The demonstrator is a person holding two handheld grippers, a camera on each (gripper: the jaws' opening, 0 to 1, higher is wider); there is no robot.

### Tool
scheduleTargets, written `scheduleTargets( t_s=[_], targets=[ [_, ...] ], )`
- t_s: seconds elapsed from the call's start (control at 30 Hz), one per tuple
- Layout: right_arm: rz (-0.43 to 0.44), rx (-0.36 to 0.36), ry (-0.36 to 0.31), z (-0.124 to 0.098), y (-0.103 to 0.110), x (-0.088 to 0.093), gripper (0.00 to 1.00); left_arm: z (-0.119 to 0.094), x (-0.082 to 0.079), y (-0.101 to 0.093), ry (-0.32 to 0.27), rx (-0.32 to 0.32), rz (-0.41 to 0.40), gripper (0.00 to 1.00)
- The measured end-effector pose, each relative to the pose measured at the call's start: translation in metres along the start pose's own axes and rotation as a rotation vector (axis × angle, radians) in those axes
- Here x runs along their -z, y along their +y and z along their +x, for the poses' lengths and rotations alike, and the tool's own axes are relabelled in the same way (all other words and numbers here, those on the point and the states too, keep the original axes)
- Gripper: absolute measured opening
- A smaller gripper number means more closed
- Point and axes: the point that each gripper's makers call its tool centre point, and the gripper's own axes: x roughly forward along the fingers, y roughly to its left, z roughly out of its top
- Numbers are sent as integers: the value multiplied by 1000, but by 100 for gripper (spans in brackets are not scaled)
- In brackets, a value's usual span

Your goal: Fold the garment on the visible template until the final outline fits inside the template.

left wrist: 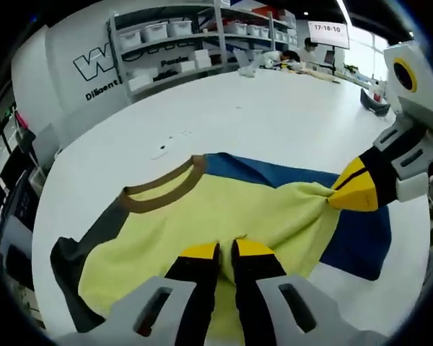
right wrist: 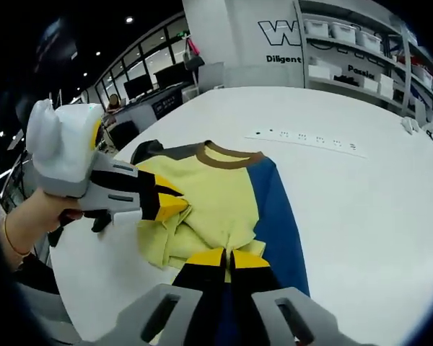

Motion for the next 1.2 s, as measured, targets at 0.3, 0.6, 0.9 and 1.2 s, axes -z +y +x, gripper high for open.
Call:
scheduleTargets(
  t_s=[0.3,0.6,0.9,1.2],
  targets=[
    [3,-3,9,1,1,4,0,5,1,3,-6,-11,-52,14],
    [24,-7,7,-1,0,7,0,-35,-10,6,-154,-76,-73,36],
    [30,-7,12,-1,-1,8,0,-65,3,-23,-178,-81,-46,41],
    [42,-4,17,2,-3,8,0,-60,27,-54,-122,-85,12,40]
  ],
)
